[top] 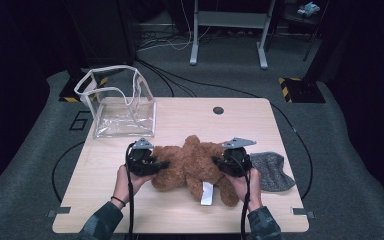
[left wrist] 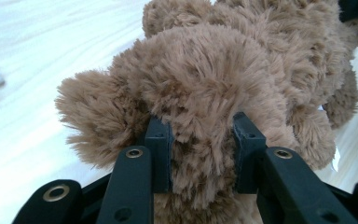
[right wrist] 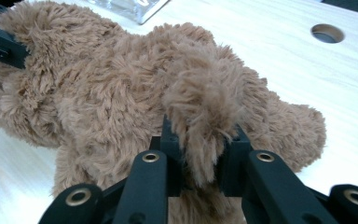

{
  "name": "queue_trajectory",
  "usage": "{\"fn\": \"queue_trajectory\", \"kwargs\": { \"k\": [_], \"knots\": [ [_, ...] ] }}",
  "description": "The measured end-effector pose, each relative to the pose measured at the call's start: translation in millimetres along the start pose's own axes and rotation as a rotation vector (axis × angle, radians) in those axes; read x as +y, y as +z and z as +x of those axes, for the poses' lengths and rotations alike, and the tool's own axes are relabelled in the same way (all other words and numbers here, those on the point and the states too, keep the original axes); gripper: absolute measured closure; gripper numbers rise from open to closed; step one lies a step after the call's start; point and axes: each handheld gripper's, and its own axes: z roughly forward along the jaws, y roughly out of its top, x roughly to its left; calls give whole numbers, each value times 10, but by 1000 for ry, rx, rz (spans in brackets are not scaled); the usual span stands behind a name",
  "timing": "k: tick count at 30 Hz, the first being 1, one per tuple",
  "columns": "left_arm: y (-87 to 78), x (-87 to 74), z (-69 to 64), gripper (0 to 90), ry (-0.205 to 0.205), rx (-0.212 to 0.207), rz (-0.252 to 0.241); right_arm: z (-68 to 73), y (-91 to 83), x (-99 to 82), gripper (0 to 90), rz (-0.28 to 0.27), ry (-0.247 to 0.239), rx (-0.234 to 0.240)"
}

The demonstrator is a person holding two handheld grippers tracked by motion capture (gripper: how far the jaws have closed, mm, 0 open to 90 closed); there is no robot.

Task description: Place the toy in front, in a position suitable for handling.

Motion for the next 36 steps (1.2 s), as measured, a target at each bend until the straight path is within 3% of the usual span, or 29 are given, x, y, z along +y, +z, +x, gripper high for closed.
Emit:
{"fn": "queue_trajectory", "kwargs": {
  "k": [11, 26, 33, 36],
  "knots": [
    [262, 238, 29, 662, 6, -6, 9, -241, -1, 106, 761, 10, 0, -59],
    [612, 371, 43, 652, 15, 14, 47, -478, 147, 73, 755, 50, 49, -130],
    [687, 418, 30, 638, 22, 21, 56, -554, 216, 11, 750, 69, 95, -146],
    [724, 423, 35, 633, 20, 20, 59, -578, 234, -15, 746, 70, 91, -156]
  ]
}}
